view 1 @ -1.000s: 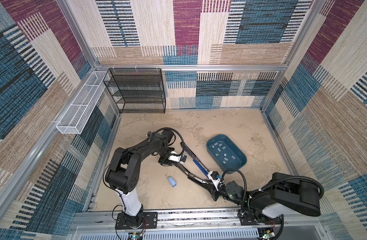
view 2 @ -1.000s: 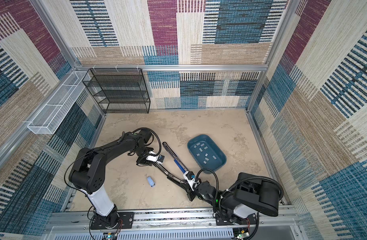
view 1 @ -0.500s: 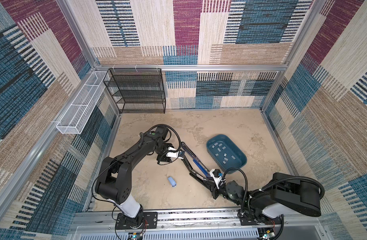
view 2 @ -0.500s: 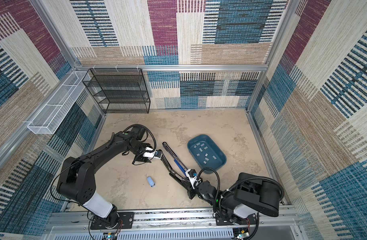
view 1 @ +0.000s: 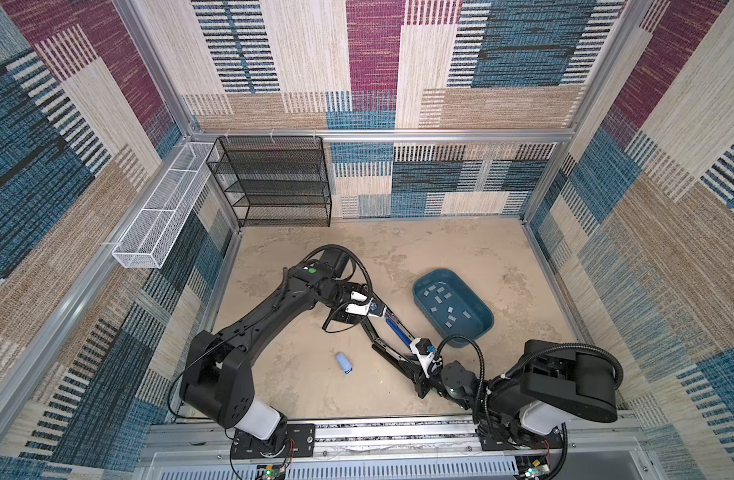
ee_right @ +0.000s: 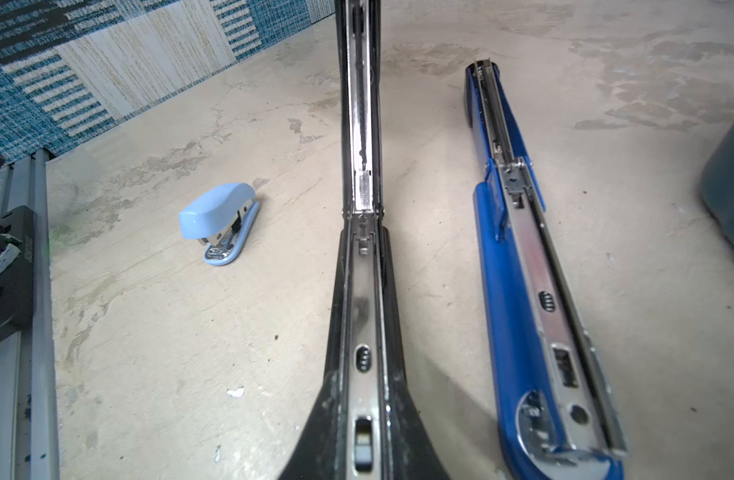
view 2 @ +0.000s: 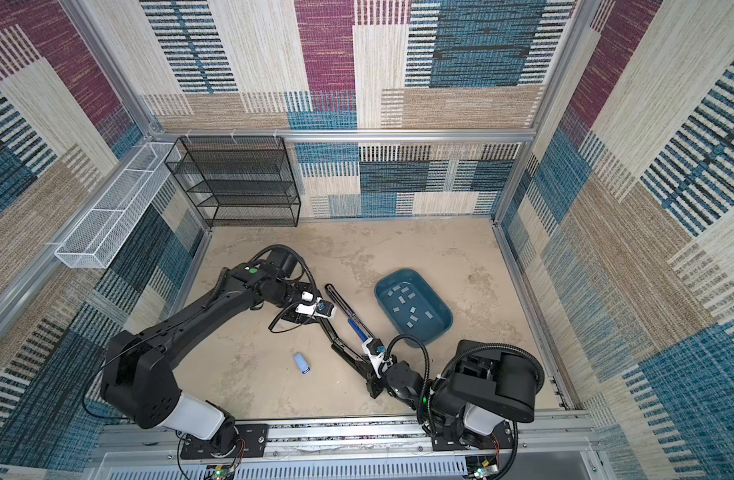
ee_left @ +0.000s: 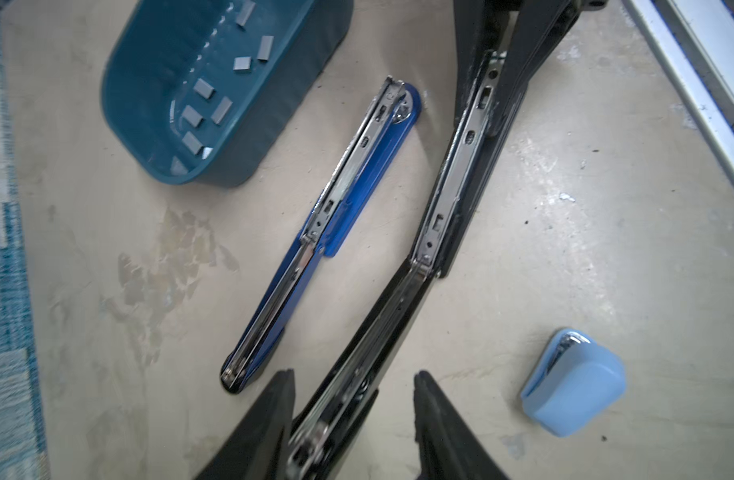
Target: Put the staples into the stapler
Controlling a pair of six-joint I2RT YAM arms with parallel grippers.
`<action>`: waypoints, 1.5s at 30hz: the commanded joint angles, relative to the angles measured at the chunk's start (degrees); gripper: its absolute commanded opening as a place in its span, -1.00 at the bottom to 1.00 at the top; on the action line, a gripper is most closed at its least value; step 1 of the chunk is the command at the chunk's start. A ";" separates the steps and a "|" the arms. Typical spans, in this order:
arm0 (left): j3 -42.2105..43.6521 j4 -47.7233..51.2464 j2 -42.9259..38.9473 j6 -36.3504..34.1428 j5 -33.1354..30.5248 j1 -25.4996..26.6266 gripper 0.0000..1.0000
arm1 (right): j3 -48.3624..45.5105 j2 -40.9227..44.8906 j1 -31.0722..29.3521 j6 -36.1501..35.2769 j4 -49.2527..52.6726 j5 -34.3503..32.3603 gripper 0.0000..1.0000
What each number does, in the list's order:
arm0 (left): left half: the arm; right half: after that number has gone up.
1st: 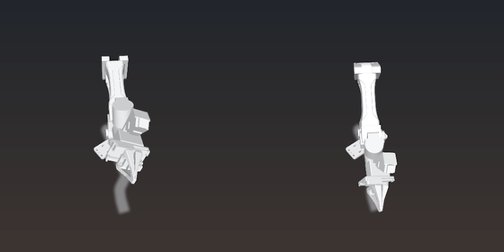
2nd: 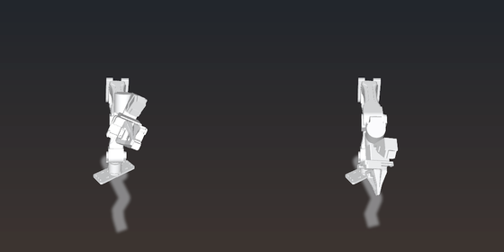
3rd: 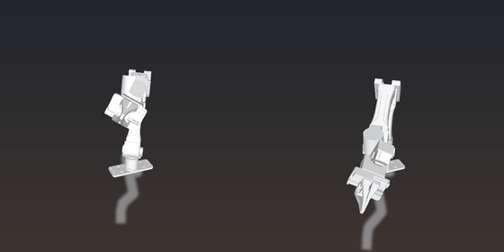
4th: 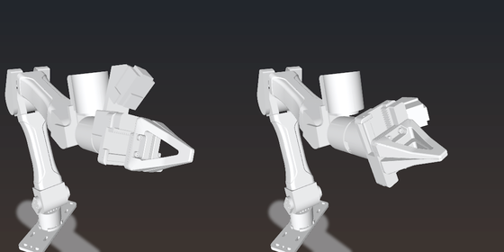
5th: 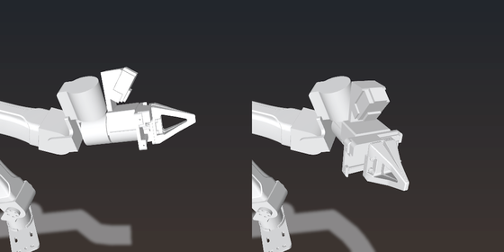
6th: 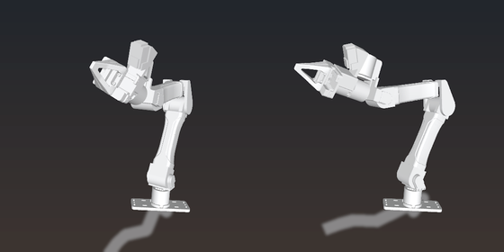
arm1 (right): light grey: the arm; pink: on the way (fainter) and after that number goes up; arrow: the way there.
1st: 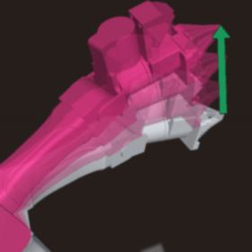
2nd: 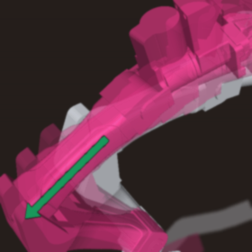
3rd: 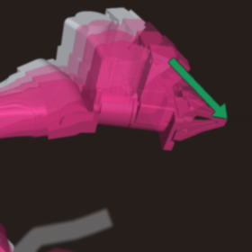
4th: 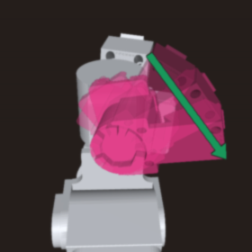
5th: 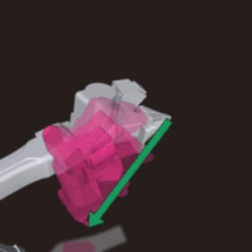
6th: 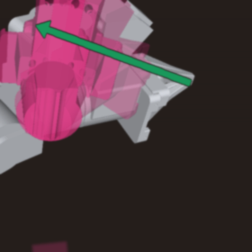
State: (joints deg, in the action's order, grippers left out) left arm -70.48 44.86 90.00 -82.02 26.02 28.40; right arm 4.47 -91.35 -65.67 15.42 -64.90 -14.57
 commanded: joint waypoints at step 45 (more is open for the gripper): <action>15.87 0.70 -9.47 0.81 -26.79 21.01 -0.02 | 2.46 -1.28 0.01 2.63 5.12 -8.72 -0.38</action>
State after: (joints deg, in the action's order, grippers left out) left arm -57.49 50.30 81.21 -81.67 2.50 48.75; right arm 6.79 -92.07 -65.60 18.06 -57.39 -23.59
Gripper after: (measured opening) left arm 0.480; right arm 0.314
